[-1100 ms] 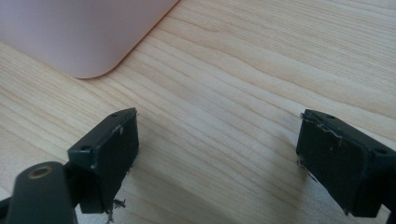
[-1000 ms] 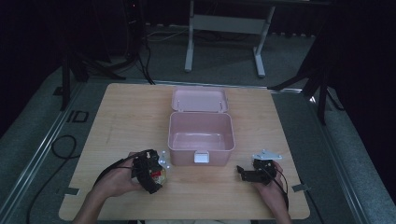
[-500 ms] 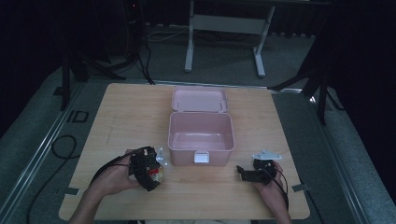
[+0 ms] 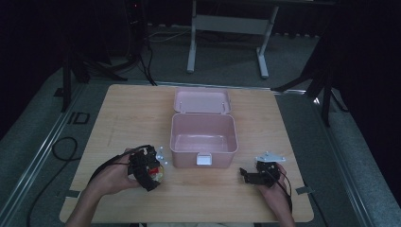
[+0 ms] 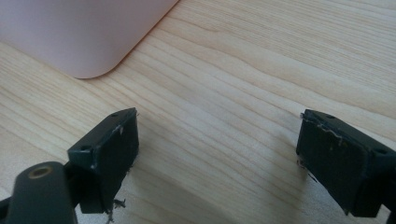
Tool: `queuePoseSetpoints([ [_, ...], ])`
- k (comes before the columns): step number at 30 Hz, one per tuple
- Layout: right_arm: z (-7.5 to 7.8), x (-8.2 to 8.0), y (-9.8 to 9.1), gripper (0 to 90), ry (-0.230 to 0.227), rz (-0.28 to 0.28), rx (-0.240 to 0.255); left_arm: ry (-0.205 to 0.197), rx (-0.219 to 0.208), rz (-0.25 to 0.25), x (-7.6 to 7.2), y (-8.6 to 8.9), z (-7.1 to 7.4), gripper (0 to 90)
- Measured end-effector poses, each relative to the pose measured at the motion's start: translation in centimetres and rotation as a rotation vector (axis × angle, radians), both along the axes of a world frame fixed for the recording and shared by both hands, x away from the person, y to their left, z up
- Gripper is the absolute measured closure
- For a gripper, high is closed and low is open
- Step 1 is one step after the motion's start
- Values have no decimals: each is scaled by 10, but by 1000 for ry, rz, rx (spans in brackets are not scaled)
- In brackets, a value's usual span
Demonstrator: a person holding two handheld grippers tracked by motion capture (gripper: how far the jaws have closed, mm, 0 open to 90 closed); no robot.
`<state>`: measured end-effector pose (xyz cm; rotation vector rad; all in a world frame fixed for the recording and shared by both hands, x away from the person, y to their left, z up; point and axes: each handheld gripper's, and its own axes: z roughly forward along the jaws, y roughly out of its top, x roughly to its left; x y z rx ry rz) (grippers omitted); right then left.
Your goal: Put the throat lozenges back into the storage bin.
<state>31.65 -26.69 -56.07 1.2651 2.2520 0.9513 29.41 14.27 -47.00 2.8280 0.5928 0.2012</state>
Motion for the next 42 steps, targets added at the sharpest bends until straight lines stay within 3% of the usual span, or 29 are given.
queuePoseSetpoints([
  [42, 0, 0, 0, 128, 0, -2, 2, -5, 60, 4, 19, 1, 41, 203],
])
